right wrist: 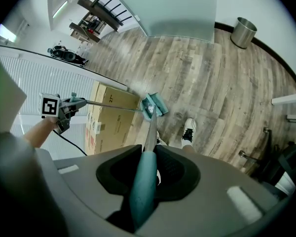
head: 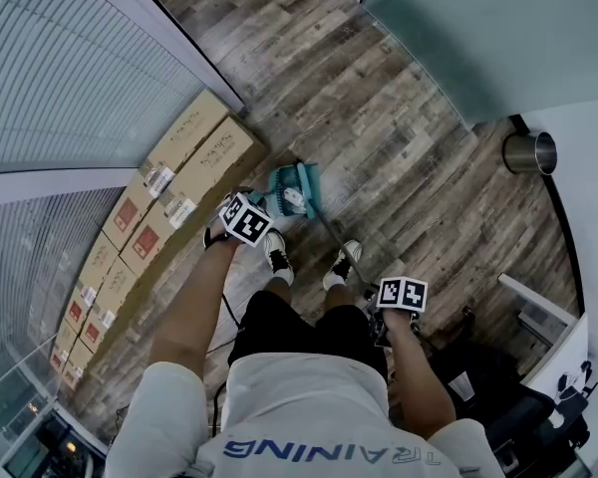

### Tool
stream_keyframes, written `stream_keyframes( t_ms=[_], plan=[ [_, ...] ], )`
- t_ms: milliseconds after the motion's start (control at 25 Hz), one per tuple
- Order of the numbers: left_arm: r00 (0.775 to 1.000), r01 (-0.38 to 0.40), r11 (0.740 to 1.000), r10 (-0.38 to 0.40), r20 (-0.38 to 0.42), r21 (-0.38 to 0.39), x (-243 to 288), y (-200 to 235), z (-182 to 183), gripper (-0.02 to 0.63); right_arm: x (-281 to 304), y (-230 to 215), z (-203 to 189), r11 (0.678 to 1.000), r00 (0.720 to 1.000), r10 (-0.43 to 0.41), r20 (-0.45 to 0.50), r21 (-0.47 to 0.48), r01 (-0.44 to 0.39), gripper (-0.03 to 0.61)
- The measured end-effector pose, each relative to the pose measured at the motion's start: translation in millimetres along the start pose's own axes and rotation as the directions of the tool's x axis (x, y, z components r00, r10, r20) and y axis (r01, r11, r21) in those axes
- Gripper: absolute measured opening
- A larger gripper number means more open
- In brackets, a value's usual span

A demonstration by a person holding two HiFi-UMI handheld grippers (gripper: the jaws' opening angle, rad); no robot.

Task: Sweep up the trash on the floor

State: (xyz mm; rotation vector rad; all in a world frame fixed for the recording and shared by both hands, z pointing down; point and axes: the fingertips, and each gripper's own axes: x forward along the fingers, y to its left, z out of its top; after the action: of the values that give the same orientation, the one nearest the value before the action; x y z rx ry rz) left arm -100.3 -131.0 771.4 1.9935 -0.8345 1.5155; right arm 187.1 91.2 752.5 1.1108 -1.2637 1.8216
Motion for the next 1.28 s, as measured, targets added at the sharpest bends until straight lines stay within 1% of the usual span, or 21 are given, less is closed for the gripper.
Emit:
stream_keyframes(
  t_ms=[240,400,560,680,720,800,840,880,1000,1080,1160,1280],
  plan=[
    [1.0,0.006,1.0,-0.006,0.006,0.01,-2,7,-6,0.107,-23,-18,4,0.999,0.999,0.005,0.052,0.039,-0.008,0.107],
    [1.0,-0.022,0.999,0.021,0.018,0.026,-4,11,-6,0.1,-39,-27,11,0.997,0.993,0.013,0.117,0.073,-0.021,0.107],
    [1.0,-0.01,1.0,0.01,0.012,0.023,-2,6,-3,0.107,-48,-33,20,0.996,0.985,0.007,0.171,0.09,-0.023,0.107],
    [0.999,-0.016,0.999,0.015,0.031,0.04,-3,3,2,0.116,-53,-35,24,0.995,0.981,0.002,0.196,0.099,-0.022,0.107],
    [0.999,-0.012,0.999,0.01,0.048,0.041,-5,2,5,0.144,-55,-35,24,0.994,0.979,0.005,0.203,0.105,-0.027,0.107],
    [0.996,0.006,1.0,-0.008,0.092,0.029,-9,-1,11,0.26,-58,-36,25,0.993,0.976,0.011,0.216,0.114,-0.037,0.107],
    [0.993,0.012,1.0,-0.015,0.117,0.019,-12,-1,14,0.308,-59,-37,26,0.992,0.975,0.014,0.223,0.116,-0.04,0.107],
    [0.989,0.015,1.0,-0.016,0.145,0.008,-16,0,17,0.33,-60,-37,26,0.992,0.973,0.015,0.23,0.117,-0.042,0.108],
    [0.971,0.012,1.0,-0.005,0.24,-0.028,-35,2,27,0.348,-63,-38,27,0.991,0.97,0.011,0.243,0.124,-0.043,0.107],
    [0.95,0.0,0.998,0.017,0.312,-0.055,-55,6,36,0.35,-67,-37,28,0.99,0.968,0.009,0.251,0.136,-0.045,0.107],
    [0.919,-0.019,0.996,0.054,0.391,-0.093,-78,11,47,0.35,-72,-35,31,0.989,0.964,0.007,0.265,0.141,-0.046,0.107],
    [0.864,-0.023,0.983,0.11,0.492,-0.18,-108,17,55,0.35,-81,-29,39,0.99,0.956,0.009,0.292,0.132,-0.049,0.107]
  ],
)
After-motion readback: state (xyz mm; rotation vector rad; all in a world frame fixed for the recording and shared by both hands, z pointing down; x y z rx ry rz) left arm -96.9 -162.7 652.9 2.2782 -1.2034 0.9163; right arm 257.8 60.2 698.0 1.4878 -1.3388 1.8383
